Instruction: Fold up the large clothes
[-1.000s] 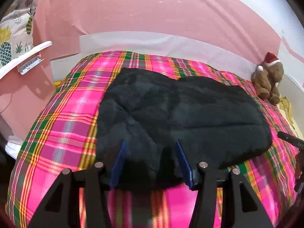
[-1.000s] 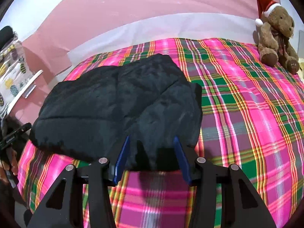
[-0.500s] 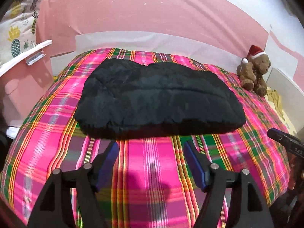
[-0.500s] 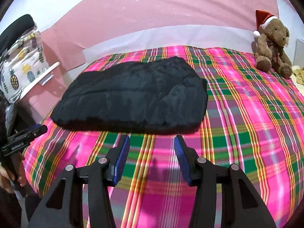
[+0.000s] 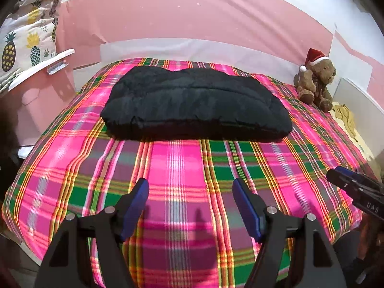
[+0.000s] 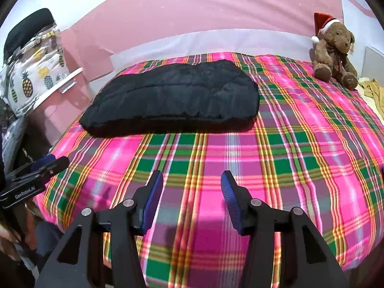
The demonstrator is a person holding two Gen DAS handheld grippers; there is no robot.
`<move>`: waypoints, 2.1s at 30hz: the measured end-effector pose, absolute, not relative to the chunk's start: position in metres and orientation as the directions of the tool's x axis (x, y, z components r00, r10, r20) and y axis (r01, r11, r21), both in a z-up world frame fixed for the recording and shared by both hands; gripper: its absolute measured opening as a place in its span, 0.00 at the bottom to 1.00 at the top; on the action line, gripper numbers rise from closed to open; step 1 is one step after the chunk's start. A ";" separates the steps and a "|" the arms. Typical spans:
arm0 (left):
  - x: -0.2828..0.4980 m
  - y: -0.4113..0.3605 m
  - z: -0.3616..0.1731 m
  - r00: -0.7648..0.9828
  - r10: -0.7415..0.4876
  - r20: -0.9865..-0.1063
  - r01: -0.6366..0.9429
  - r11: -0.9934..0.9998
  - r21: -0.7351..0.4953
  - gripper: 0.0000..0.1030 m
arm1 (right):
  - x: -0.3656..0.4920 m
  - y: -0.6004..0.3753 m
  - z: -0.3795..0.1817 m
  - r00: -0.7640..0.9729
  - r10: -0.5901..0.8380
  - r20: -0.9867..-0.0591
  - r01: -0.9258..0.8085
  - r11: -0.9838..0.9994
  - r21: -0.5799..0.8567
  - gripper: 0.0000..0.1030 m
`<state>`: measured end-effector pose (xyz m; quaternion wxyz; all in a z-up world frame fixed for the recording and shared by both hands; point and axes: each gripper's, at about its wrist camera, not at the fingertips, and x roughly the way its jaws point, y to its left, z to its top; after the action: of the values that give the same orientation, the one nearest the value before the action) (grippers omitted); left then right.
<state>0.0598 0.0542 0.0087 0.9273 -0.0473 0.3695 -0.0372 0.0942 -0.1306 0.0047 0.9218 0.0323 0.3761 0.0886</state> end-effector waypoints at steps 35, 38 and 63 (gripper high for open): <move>0.038 0.044 0.006 0.734 -0.062 -0.676 -0.002 0.996 -0.094 0.72 | 0.074 -0.108 -0.001 0.696 0.165 -0.699 -0.177 0.983 0.056 0.49; 0.038 0.045 0.005 0.732 -0.066 -0.678 0.001 0.995 -0.096 0.72 | 0.074 -0.108 -0.001 0.695 0.164 -0.700 -0.177 0.983 0.056 0.49; 0.035 0.037 0.001 0.722 -0.037 -0.691 -0.012 0.998 -0.066 0.72 | 0.070 -0.108 -0.002 0.689 0.162 -0.706 -0.181 0.982 0.048 0.49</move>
<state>0.0347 0.0367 0.0013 0.9273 -0.0331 0.3729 -0.0066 0.0700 -0.1080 -0.0024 0.9189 -0.0126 0.3830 0.0932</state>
